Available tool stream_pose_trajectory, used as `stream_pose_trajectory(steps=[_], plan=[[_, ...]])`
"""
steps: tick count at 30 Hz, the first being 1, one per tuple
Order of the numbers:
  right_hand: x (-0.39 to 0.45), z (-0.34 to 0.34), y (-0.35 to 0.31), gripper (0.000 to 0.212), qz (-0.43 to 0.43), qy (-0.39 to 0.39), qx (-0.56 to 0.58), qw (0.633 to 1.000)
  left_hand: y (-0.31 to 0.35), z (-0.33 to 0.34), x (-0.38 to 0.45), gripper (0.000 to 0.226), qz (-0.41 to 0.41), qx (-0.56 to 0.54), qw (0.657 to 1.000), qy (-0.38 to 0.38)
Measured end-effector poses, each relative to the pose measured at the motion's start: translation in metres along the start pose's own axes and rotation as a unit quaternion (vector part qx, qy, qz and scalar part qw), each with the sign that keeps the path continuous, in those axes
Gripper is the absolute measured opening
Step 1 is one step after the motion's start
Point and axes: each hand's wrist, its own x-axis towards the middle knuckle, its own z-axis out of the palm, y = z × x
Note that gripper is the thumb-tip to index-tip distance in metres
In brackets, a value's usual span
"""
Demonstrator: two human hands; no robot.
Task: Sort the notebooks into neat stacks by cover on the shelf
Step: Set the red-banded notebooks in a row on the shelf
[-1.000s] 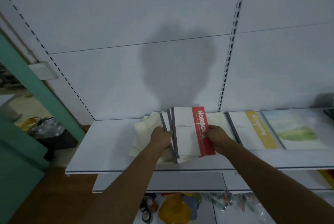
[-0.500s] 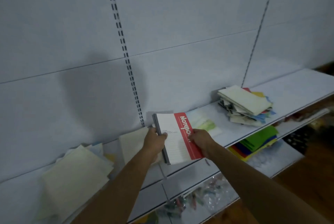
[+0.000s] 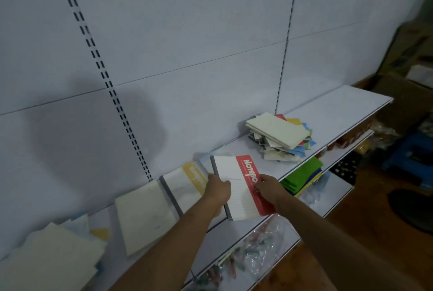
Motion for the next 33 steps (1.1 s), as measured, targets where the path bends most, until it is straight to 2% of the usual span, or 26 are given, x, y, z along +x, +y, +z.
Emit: stream_pose_trajectory(steps=[6, 13, 18, 27, 33], plan=[[0.016, -0.003, -0.013, 0.023, 0.02, 0.026, -0.018, 0.999, 0.008, 0.001, 0.022, 0.02, -0.009, -0.007, 1.0, -0.022], [0.043, 0.011, -0.018, 0.016, 0.047, 0.038, -0.049, 0.997, 0.004, -0.006, 0.052, 0.031, -0.022, -0.003, 0.999, 0.026], [0.068, -0.003, -0.014, 0.012, 0.061, 0.02, -0.109, 0.992, 0.013, 0.001, 0.071, 0.032, -0.034, 0.026, 0.998, 0.054], [0.137, -0.04, 0.005, 0.022, 0.042, 0.009, -0.074, 0.996, 0.013, 0.055, 0.131, 0.034, -0.056, -0.038, 0.995, 0.068], [0.173, -0.056, 0.016, 0.021, 0.033, -0.021, -0.055, 0.998, 0.02, 0.081, 0.133, 0.028, -0.083, -0.075, 0.991, 0.078]])
